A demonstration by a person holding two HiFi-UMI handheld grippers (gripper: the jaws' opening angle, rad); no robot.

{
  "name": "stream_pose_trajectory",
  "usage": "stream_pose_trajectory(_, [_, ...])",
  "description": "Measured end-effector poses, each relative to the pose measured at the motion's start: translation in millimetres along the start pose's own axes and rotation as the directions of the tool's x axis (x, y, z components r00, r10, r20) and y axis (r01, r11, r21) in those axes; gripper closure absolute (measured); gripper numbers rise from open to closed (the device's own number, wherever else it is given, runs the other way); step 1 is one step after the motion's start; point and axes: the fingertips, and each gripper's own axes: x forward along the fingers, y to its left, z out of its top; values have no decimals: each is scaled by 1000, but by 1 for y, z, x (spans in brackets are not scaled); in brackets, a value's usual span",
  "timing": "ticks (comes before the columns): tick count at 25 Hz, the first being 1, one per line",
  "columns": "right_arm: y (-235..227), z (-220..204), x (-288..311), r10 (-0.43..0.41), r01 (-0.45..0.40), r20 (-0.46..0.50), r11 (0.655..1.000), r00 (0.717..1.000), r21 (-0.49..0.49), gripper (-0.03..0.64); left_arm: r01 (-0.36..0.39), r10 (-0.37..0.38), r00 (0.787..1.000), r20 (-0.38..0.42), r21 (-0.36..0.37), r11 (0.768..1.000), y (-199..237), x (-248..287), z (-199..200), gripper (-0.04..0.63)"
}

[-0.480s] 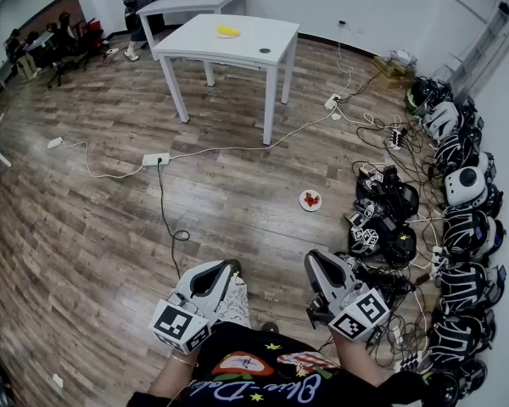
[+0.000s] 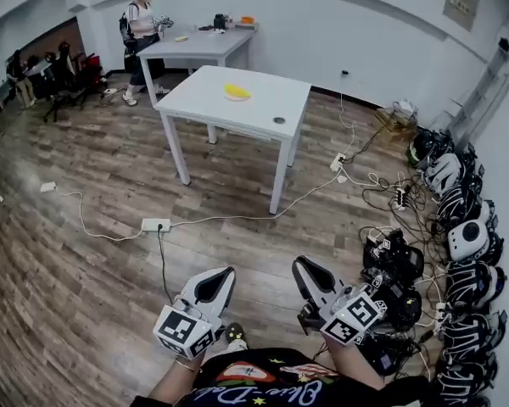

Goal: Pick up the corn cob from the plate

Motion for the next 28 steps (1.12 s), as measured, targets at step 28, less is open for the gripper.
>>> stream_pose_trajectory(28, [-399, 39, 447, 125, -127, -37, 991, 991, -51, 528, -34, 31, 999, 34, 94, 995, 412, 409, 105, 598])
